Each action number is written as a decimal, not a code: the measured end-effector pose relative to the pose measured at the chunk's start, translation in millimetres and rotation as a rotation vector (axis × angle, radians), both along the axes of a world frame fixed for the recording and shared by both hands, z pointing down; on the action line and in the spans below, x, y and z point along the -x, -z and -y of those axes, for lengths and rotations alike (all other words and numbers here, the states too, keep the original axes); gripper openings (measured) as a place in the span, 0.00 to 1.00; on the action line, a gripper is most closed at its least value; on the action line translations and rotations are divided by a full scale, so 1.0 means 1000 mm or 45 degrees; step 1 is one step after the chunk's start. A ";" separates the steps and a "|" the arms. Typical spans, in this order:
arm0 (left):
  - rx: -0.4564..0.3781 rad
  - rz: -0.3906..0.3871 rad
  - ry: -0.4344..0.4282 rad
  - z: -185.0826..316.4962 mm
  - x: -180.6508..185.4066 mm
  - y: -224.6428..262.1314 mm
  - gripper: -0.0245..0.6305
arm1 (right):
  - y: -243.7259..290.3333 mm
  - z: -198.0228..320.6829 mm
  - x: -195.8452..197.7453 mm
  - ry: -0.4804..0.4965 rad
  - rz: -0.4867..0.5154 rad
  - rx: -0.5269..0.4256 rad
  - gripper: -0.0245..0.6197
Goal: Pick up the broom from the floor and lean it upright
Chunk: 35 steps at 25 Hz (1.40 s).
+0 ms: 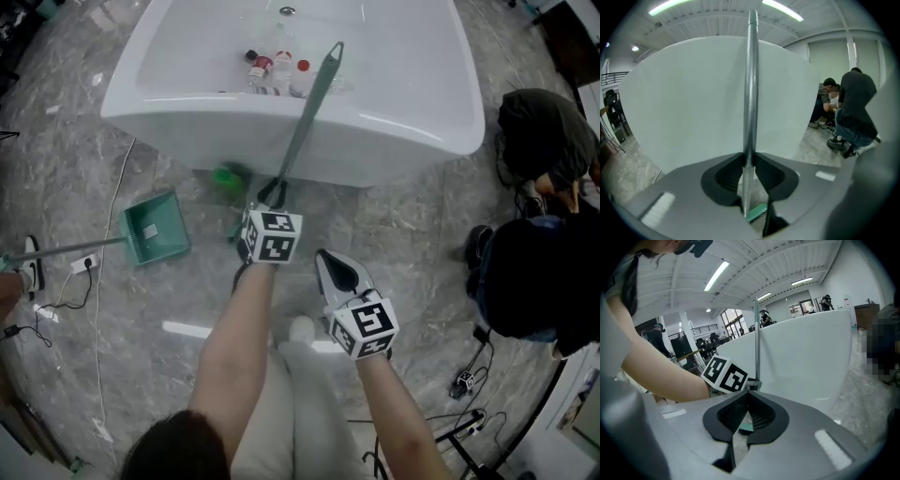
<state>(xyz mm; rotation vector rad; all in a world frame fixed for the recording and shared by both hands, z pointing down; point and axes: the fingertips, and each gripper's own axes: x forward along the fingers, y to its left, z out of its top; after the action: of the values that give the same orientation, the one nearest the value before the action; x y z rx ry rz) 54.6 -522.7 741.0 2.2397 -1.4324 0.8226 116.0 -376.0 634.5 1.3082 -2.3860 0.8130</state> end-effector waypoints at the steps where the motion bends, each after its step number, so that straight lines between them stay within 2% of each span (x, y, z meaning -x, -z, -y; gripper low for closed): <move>1: -0.004 -0.007 0.003 0.002 0.000 0.000 0.15 | 0.001 0.003 -0.001 -0.002 0.000 -0.002 0.04; 3: -0.011 -0.001 0.006 0.003 0.001 0.000 0.19 | 0.004 0.008 -0.004 -0.003 -0.003 -0.007 0.04; 8: 0.001 0.038 -0.061 -0.006 0.001 0.003 0.37 | 0.015 0.012 -0.005 -0.004 -0.011 -0.008 0.04; 12: 0.002 0.024 -0.114 -0.020 0.000 0.019 0.38 | 0.029 0.008 -0.002 0.005 -0.014 -0.005 0.04; 14: -0.010 0.008 -0.142 -0.031 0.001 0.034 0.34 | 0.040 0.003 0.000 -0.012 -0.042 -0.010 0.04; 17: -0.074 -0.026 -0.152 -0.045 0.007 0.074 0.17 | 0.064 -0.002 0.005 -0.035 -0.078 -0.043 0.04; 19: -0.136 -0.092 -0.134 -0.052 0.011 0.107 0.04 | 0.084 -0.006 0.010 -0.035 -0.066 -0.072 0.04; 23: -0.218 -0.170 -0.125 -0.068 0.026 0.170 0.03 | 0.129 -0.015 0.025 -0.084 -0.049 -0.148 0.04; 27: -0.264 -0.201 -0.186 -0.099 0.026 0.228 0.03 | 0.186 -0.026 0.035 -0.137 -0.009 -0.244 0.04; 35: -0.430 -0.292 -0.220 -0.163 0.041 0.366 0.03 | 0.303 -0.053 0.055 -0.069 -0.002 -0.468 0.04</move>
<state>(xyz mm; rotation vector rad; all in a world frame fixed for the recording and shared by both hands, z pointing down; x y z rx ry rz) 13.5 -360.1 375.0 2.6381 -1.3650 0.3729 60.9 -322.6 331.1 1.5087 -2.5942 0.3945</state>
